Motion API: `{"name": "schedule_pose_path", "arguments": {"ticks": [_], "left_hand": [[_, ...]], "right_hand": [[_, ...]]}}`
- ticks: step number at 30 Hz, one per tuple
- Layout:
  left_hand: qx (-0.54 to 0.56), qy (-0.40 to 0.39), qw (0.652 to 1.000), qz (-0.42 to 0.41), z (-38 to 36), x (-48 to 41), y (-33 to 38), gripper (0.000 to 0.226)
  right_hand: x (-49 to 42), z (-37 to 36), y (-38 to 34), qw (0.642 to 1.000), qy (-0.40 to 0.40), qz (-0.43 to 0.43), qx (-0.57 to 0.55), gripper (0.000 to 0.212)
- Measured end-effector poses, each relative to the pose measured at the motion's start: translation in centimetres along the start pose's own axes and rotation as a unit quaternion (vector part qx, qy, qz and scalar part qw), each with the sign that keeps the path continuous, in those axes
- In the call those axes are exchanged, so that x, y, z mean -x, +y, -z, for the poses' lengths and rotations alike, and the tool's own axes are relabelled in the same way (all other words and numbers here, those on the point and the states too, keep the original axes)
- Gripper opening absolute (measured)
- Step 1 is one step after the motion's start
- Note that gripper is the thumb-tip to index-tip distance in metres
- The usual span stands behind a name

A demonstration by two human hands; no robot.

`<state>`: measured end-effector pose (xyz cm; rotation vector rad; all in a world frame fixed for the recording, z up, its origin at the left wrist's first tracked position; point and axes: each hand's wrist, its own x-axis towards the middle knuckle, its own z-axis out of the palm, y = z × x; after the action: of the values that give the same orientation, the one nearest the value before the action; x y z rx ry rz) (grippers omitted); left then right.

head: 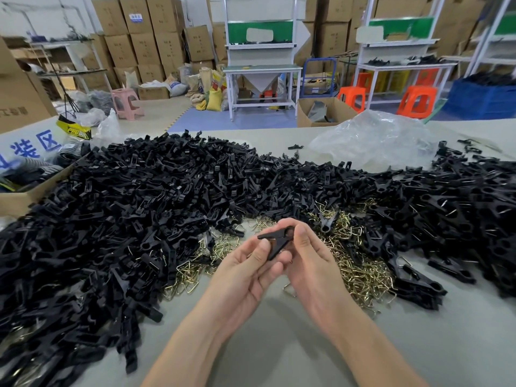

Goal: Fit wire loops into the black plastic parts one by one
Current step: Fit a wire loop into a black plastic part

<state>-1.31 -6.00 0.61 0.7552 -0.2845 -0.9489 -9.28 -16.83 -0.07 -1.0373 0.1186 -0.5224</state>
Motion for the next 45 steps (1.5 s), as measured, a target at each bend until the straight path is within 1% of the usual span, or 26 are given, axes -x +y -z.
{"name": "schedule_pose_path", "arguments": {"ticks": [2,5,7,9,10,12,14,19,23,28,32,34,36,37,38,40,41,42,44,45], "left_hand": [[0.0,-0.008,1.0,-0.018,-0.1,-0.1,-0.2,0.022],[-0.032,-0.029,0.998,-0.053,-0.5,-0.1,-0.7,0.03],[-0.067,-0.018,0.995,-0.07,-0.8,-0.2,-1.2,0.041],[-0.126,-0.002,0.988,-0.085,-1.0,-0.3,-1.6,0.048],[-0.172,-0.001,0.981,-0.094,-1.1,-0.2,-1.8,0.048],[-0.268,-0.01,0.957,-0.113,-1.1,-0.1,-2.1,0.04],[-0.311,-0.014,0.943,-0.119,-1.2,0.0,-2.2,0.031],[-0.316,0.007,0.943,-0.105,-1.3,-0.2,-2.6,0.018],[-0.322,0.048,0.94,-0.106,-1.3,-0.3,-3.0,0.011],[-0.331,0.089,0.933,-0.111,-1.0,-0.9,-3.5,0.01],[-0.289,0.081,0.945,-0.131,-0.9,-0.7,-3.1,0.009],[-0.246,0.082,0.955,-0.141,-0.9,-0.8,-2.5,0.014],[-0.205,0.082,0.965,-0.143,-0.6,-0.9,-1.9,0.023],[-0.204,0.084,0.964,-0.145,-0.3,-0.9,-1.7,0.023],[-0.217,0.09,0.96,-0.15,0.0,-0.9,-1.5,0.022],[-0.253,0.117,0.947,-0.158,0.7,-0.7,-1.3,0.021],[-0.258,0.135,0.943,-0.159,1.0,-0.6,-1.2,0.021],[-0.254,0.15,0.942,-0.159,1.3,-0.6,-1.1,0.022],[-0.245,0.162,0.944,-0.153,1.4,-0.5,-1.0,0.023],[-0.245,0.162,0.944,-0.149,1.2,-0.4,-1.0,0.023]], "right_hand": [[-0.2,-0.6,0.5,0.998,0.016,-0.012,-0.064,0.036],[-0.4,-1.1,0.9,0.985,0.077,-0.066,-0.141,0.033],[-0.3,-1.4,0.9,0.974,0.11,-0.106,-0.165,0.047],[-0.2,-1.3,1.0,0.969,0.125,-0.133,-0.165,0.043],[-0.2,-1.2,1.1,0.969,0.129,-0.14,-0.16,0.041],[-0.3,-1.0,1.2,0.964,0.14,-0.157,-0.162,0.043],[-0.4,-0.9,1.4,0.959,0.15,-0.166,-0.175,0.045],[-0.2,-1.1,1.7,0.952,0.16,-0.17,-0.2,0.044],[-0.3,-0.9,2.3,0.947,0.166,-0.169,-0.218,0.046],[-0.5,-0.8,2.6,0.956,0.158,-0.17,-0.178,0.047],[-0.4,-1.1,2.7,0.963,0.125,-0.172,-0.166,0.05],[-0.5,-1.8,2.5,0.97,0.124,-0.147,-0.148,0.045],[-0.5,-2.1,2.3,0.983,0.121,-0.081,-0.109,0.03],[-0.4,-2.2,2.0,0.99,0.113,-0.049,-0.069,0.023],[-0.1,-2.0,1.7,0.994,0.106,-0.022,0.001,0.019],[0.7,-1.4,1.1,0.98,0.118,0.004,0.16,0.022],[0.9,-1.0,0.7,0.974,0.134,0.005,0.183,0.022],[0.9,-0.7,-0.3,0.977,0.149,0.01,0.153,0.021],[0.1,0.9,-3.7,0.984,0.174,0.047,-0.008,0.028],[-0.8,2.4,-6.0,0.973,0.195,0.077,-0.09,0.033]]}}
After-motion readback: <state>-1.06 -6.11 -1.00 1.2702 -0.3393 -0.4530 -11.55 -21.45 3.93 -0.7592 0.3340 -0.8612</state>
